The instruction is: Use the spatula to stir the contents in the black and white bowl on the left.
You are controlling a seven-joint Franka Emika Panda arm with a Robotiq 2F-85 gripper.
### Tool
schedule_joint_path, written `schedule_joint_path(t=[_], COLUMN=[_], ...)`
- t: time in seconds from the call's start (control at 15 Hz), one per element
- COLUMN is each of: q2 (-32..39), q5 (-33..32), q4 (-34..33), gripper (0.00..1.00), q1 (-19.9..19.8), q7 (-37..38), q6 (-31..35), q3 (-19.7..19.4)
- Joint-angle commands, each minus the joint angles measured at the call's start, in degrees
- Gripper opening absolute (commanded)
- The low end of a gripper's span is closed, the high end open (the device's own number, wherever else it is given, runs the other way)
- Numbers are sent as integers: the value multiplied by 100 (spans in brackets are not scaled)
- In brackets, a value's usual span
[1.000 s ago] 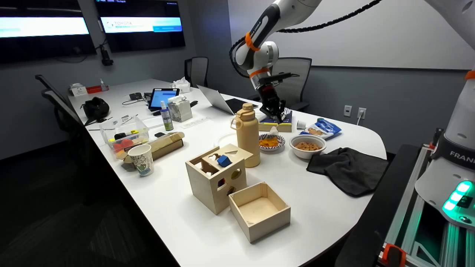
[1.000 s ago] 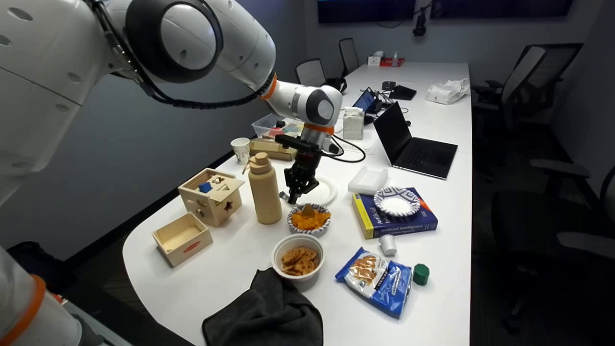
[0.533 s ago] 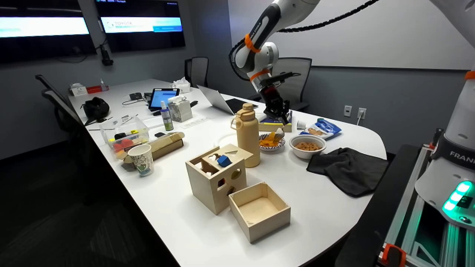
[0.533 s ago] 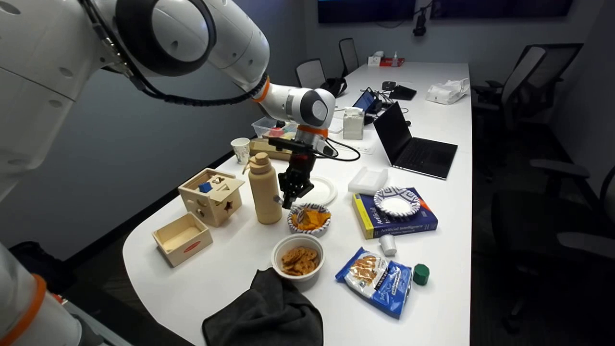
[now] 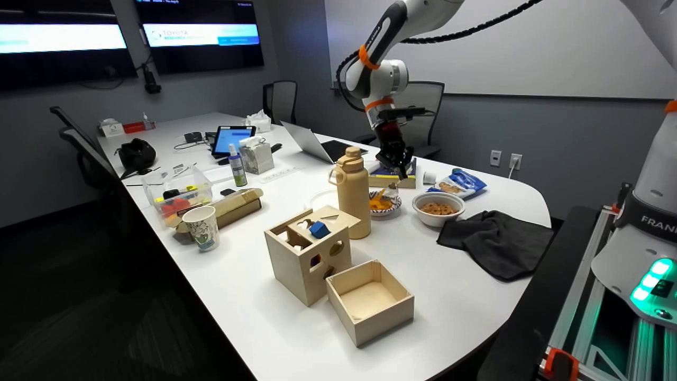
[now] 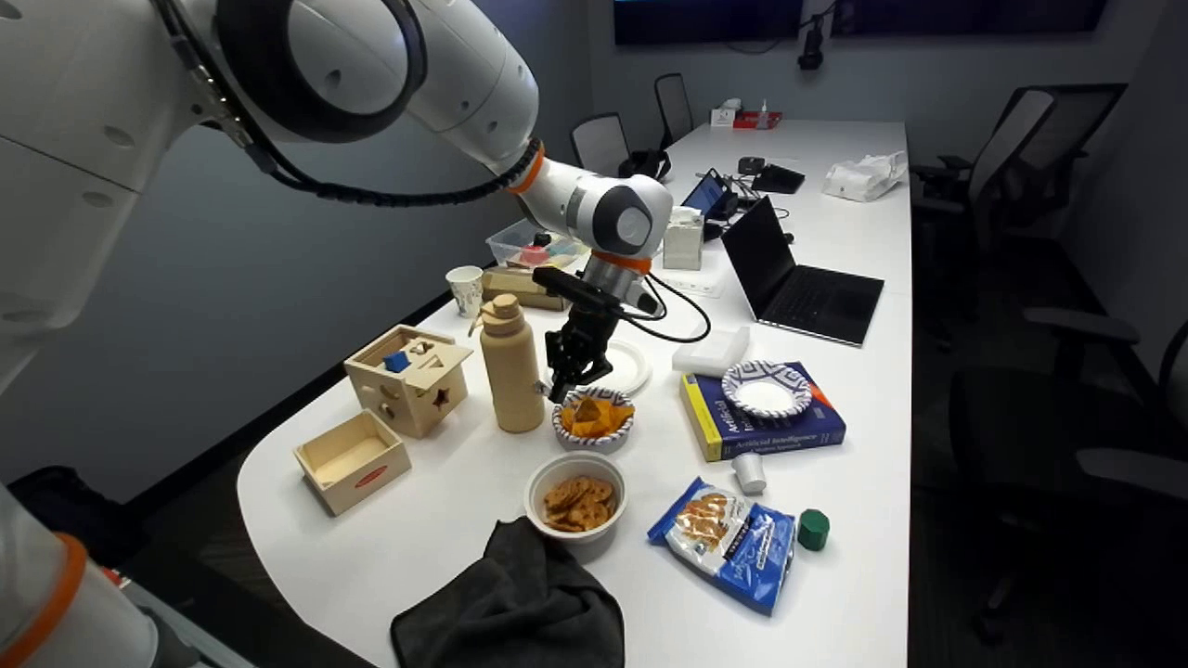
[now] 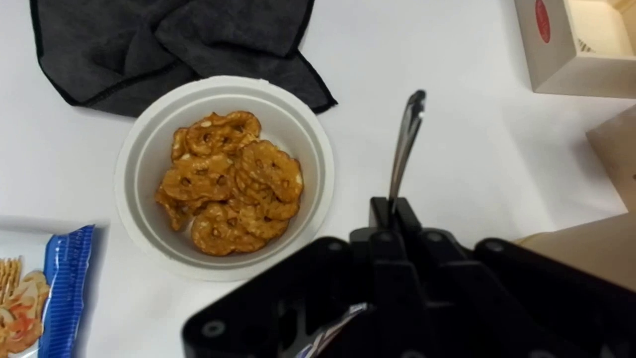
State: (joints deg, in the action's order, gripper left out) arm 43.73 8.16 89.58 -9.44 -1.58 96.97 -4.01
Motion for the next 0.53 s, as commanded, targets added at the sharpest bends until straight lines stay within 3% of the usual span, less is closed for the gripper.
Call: schedule_joint_path(t=[0.0,0.47], q2=[-424,-210], q5=[407,992], q4=[514,469], gripper=[1,1], q1=[-337,-949], q7=[-552,-2029], q6=[484,367], q3=[125,372])
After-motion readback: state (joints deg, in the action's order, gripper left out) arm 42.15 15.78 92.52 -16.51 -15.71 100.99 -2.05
